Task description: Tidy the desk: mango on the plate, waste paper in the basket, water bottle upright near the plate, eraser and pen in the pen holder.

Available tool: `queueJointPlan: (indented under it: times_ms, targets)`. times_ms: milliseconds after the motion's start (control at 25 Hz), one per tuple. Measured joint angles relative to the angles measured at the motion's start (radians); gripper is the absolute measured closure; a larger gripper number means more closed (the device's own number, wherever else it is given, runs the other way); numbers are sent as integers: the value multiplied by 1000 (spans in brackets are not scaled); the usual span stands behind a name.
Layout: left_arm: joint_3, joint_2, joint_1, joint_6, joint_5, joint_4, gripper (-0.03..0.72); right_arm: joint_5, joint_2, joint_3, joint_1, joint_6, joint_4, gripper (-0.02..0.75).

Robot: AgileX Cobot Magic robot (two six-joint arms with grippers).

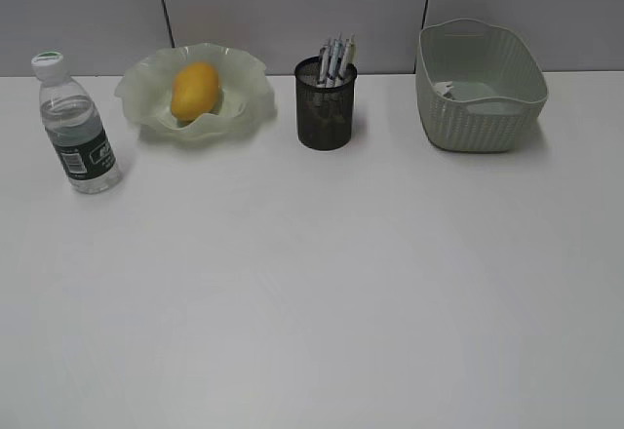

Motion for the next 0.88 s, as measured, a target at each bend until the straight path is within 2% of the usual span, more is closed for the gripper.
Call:
queueJointPlan:
  times_ms: [880]
  targets:
    - [0,0,0,0,0,0,450,0,0,0,0,0,0,236]
